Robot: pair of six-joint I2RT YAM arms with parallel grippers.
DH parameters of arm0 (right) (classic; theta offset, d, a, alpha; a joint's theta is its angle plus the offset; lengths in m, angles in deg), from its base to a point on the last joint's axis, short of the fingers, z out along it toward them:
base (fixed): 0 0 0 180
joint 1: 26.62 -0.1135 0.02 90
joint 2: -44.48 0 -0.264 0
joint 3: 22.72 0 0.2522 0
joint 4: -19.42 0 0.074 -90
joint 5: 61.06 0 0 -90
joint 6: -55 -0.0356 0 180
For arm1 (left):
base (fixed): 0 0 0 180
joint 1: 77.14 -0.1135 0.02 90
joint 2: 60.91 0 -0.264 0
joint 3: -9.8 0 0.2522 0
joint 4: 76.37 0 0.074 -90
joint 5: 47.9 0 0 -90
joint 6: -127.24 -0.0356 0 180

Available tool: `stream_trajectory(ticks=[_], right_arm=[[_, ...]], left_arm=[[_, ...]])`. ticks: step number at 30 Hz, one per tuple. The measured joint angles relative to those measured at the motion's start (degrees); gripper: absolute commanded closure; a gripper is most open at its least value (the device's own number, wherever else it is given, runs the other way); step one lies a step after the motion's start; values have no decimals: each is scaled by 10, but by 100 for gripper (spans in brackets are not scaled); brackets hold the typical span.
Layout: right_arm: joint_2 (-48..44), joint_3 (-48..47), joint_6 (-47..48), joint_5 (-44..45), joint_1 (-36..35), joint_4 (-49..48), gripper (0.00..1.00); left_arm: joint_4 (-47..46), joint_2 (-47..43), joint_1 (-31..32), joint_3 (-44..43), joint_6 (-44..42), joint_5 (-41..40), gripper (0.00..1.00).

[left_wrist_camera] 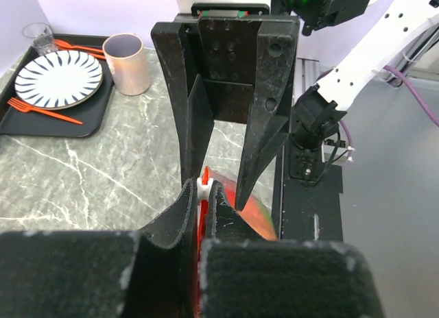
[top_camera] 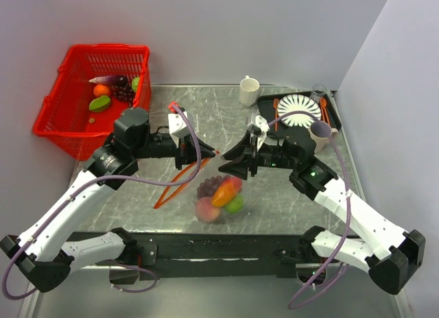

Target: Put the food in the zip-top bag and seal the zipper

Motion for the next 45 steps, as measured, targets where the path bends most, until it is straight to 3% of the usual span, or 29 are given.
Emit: stream_trajectory(ticks=[9, 17, 22, 28, 32, 45], right_arm=[[9, -11, -12, -17, -5, -20, 54], [9, -19, -25, -23, -5, -32, 67], [10, -23, -35, -34, -5, -42, 81], [11, -23, -46, -40, -5, -47, 85], [15, -23, -54, -47, -5, -52, 100], [14, -25, -64, -3, -5, -33, 100]], left_arm=[[1, 0, 0, 3, 15, 10, 99], [-2, 0, 0, 14, 23, 13, 99], [-2, 0, 0, 18, 33, 14, 99], [-9, 0, 0, 21, 42, 21, 99], [-11, -4, 0, 25, 49, 24, 99], [-40, -13, 0, 50, 66, -4, 99]])
